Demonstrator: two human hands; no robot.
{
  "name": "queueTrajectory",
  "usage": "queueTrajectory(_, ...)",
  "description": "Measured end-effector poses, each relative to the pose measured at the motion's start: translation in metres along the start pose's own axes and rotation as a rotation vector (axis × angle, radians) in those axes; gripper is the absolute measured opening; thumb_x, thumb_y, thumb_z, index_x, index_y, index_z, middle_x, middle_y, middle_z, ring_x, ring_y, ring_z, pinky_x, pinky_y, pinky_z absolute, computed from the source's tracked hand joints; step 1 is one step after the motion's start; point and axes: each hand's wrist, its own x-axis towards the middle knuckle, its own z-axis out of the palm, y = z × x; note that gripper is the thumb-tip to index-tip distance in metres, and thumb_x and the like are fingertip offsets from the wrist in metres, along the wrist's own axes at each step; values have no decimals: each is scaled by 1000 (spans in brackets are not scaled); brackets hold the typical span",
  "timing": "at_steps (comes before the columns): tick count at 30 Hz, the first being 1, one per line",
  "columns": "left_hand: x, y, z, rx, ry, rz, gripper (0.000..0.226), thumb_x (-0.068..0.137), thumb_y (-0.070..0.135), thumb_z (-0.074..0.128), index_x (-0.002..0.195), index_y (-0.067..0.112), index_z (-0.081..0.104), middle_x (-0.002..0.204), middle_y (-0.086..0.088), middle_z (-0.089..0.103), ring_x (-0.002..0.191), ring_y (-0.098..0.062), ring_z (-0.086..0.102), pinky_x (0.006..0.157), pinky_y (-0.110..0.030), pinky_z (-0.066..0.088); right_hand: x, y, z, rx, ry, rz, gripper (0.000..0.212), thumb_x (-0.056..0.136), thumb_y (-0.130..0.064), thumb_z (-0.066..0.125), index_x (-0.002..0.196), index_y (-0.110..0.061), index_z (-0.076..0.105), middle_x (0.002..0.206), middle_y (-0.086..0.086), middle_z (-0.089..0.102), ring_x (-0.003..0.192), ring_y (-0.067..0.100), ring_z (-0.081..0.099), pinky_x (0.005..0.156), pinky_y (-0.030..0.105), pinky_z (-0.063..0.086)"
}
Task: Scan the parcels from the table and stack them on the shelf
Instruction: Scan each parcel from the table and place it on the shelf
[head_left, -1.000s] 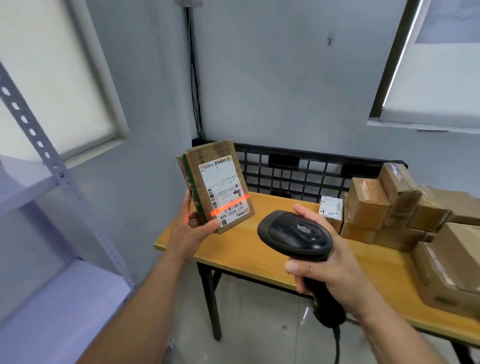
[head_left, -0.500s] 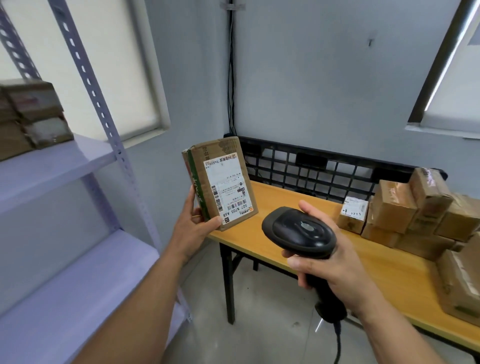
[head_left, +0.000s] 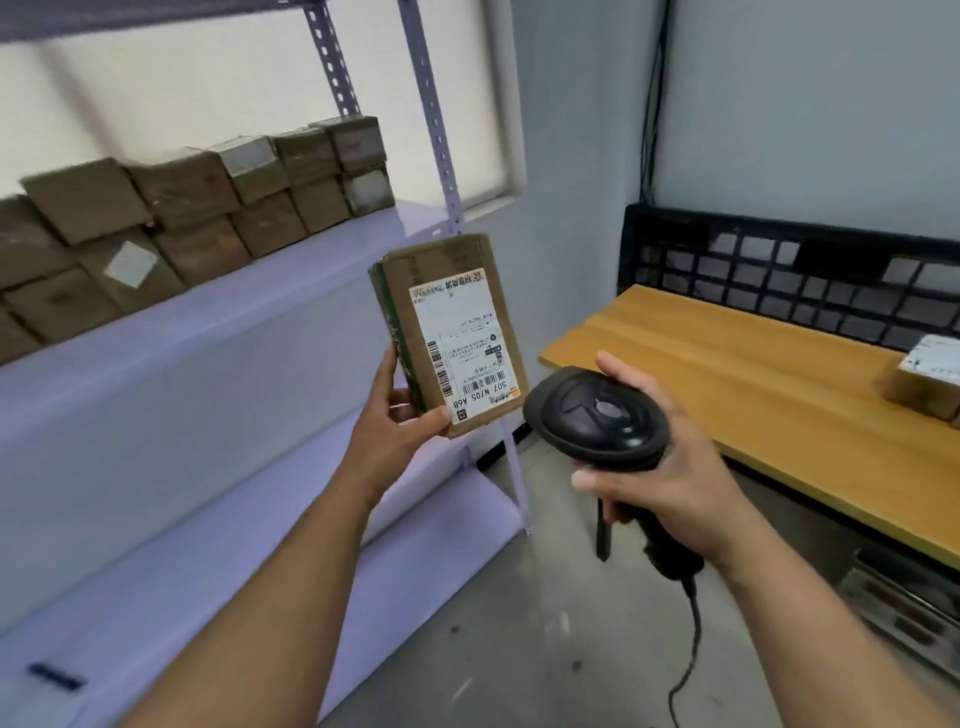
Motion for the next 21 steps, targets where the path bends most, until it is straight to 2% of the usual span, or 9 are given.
queueTrajectory(3, -26, -13, -42, 34, 66, -9, 88, 87, 15, 70, 151, 43, 18, 110, 3, 61, 102, -12, 62, 78, -22, 50, -2, -1, 38, 27, -47, 0, 94, 67, 10, 83, 131, -49, 48, 105, -4, 70, 52, 29, 60, 46, 36, 51)
queueTrajectory(5, -42, -24, -68, 18, 109, -15, 89, 86, 15, 71, 151, 45, 18, 113, 1, 61, 104, -15, 63, 84, -29, 52, -4, -3, 64, 47, -88, -2, 93, 63, 4, 85, 127, -54, 50, 97, 0, 71, 49, 27, 58, 45, 33, 48)
queueTrajectory(8, -65, -39, -108, -6, 152, -23, 91, 83, 19, 74, 151, 45, 18, 114, 2, 62, 106, -15, 63, 85, -31, 52, -6, -11, 107, 78, -136, -5, 89, 58, -4, 83, 123, -58, 53, 102, 3, 70, 50, 29, 58, 45, 32, 48)
queueTrajectory(12, -88, -58, -168, -8, 198, -1, 88, 88, 12, 69, 151, 44, 18, 114, 3, 62, 105, -13, 63, 85, -29, 51, -9, -21, 172, 66, -164, -18, 88, 57, -6, 84, 120, -60, 54, 111, 14, 63, 51, 31, 58, 47, 32, 48)
queueTrajectory(15, -106, -73, -221, -15, 226, 9, 87, 88, 12, 68, 151, 44, 18, 115, 4, 62, 105, -13, 63, 81, -25, 50, -11, -28, 229, 48, -190, -16, 88, 58, -8, 83, 121, -61, 52, 112, 12, 65, 51, 29, 60, 47, 32, 49)
queueTrajectory(21, -148, -111, -329, -15, 311, 6, 87, 89, 12, 67, 150, 47, 17, 115, 7, 61, 102, -7, 63, 80, -21, 46, -14, -31, 342, 2, -243, -50, 92, 68, 11, 81, 130, -49, 50, 106, 7, 68, 51, 26, 60, 47, 33, 49)
